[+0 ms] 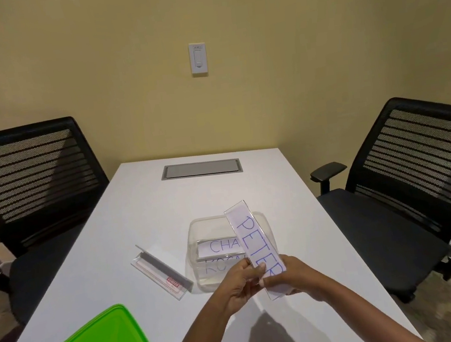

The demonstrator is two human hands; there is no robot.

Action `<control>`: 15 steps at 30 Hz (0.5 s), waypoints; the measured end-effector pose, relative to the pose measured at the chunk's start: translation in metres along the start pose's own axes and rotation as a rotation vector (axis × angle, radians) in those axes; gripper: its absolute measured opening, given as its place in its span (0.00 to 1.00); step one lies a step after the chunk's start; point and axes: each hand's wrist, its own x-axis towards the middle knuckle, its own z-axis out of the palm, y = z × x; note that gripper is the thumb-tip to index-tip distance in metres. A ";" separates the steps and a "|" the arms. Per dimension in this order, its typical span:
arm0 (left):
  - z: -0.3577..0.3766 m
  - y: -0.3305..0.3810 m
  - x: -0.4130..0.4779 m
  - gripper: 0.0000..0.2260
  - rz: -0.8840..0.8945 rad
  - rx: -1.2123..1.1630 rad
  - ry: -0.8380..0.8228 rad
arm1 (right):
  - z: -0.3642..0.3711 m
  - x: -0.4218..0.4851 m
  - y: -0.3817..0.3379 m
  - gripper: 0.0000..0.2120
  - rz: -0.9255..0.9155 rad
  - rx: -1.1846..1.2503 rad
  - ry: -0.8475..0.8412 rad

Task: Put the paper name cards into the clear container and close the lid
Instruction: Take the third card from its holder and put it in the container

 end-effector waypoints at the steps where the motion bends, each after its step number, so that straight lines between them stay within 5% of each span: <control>1: -0.002 0.002 0.000 0.09 -0.002 0.026 0.004 | -0.002 0.002 -0.001 0.19 -0.008 0.015 -0.018; 6: -0.017 0.028 -0.002 0.21 0.055 0.367 0.218 | -0.024 0.016 -0.007 0.14 -0.014 -0.105 -0.001; 10: -0.043 0.054 -0.002 0.37 0.307 1.034 0.537 | -0.041 0.031 -0.017 0.24 -0.021 -0.357 0.112; 15: -0.066 0.081 0.010 0.37 0.461 1.738 0.503 | -0.054 0.055 -0.038 0.33 -0.064 -0.709 0.162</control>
